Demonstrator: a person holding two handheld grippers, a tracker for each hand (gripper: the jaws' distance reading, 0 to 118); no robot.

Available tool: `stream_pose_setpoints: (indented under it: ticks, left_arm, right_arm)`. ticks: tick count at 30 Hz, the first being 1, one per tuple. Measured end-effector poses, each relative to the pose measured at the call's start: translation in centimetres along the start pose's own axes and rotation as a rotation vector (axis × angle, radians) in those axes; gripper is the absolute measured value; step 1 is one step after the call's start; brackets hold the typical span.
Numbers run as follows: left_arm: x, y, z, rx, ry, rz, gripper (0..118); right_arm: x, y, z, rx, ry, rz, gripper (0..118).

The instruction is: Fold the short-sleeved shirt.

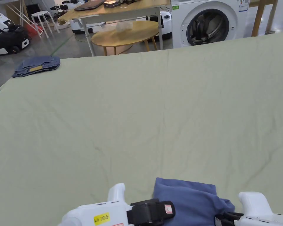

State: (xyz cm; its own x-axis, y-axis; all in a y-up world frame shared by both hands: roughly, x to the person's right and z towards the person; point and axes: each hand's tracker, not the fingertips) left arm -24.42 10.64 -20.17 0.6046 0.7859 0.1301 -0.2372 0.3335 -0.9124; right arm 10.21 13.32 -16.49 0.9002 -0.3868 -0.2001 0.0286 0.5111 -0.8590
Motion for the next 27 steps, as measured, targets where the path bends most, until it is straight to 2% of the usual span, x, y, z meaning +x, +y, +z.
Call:
stream_pose_setpoints:
  ticks: [1,2,3,5,7,9,11,12,13,15,18,21,22,23,24,26,27]
  left_arm:
    - [-0.3,0.1,-0.5,0.001,0.000,-0.010,57]
    - [-0.3,0.2,-0.1,0.007,0.020,-0.012,39]
    - [-0.4,0.4,0.4,0.012,0.038,-0.020,28]
    - [-0.2,0.3,1.8,0.066,0.002,-0.005,20]
    - [-0.7,1.0,4.2,0.111,0.001,0.060,19]
    - [-2.0,1.7,8.9,0.193,-0.012,0.064,19]
    - [-3.5,2.8,14.5,0.300,0.085,0.061,19]
    - [-4.6,3.4,18.1,0.325,0.199,0.069,19]
    - [-5.5,3.7,21.0,0.368,0.247,0.095,19]
    - [-8.1,4.9,26.2,0.393,0.344,0.134,19]
    - [-10.9,6.4,30.5,0.400,0.445,0.143,19]
    - [-11.3,8.1,31.3,0.389,0.550,0.145,19]
    - [-11.2,8.6,31.4,0.383,0.581,0.149,27]
    - [-10.9,9.0,31.6,0.357,0.616,0.137,41]
    - [-10.4,9.2,31.8,0.371,0.667,0.124,46]
    - [-8.9,9.6,33.0,0.451,0.846,0.064,46]
    - [-7.5,9.7,33.5,0.482,0.834,0.027,46]
  right_arm:
    - [0.0,0.0,0.0,-0.002,-0.002,0.000,0]
    - [0.0,0.0,0.0,-0.001,-0.003,0.000,0]
    - [0.0,0.1,0.3,0.003,0.009,-0.003,0]
    - [0.0,0.2,1.4,0.042,0.090,-0.048,0]
    - [0.1,0.5,2.6,0.098,0.142,-0.085,0]
    - [0.2,1.0,3.7,0.122,0.122,-0.084,0]
    - [0.5,1.6,4.2,0.128,0.118,-0.071,0]
    - [1.1,1.7,3.9,0.128,0.115,-0.064,0]
    - [1.2,1.8,3.9,0.125,0.109,-0.057,0]
    - [1.5,1.9,4.0,0.115,0.097,-0.052,0]
    - [1.8,1.8,3.8,0.102,0.097,-0.071,0]
    - [2.1,1.6,3.5,0.098,0.092,-0.088,0]
    - [2.1,1.6,3.7,0.101,0.093,-0.088,0]
    - [2.2,1.7,3.9,0.111,0.093,-0.085,0]
    - [2.1,1.9,4.1,0.119,0.091,-0.081,0]
    - [2.1,2.6,4.9,0.152,0.079,-0.038,0]
    - [2.0,3.1,5.5,0.180,0.061,-0.007,0]
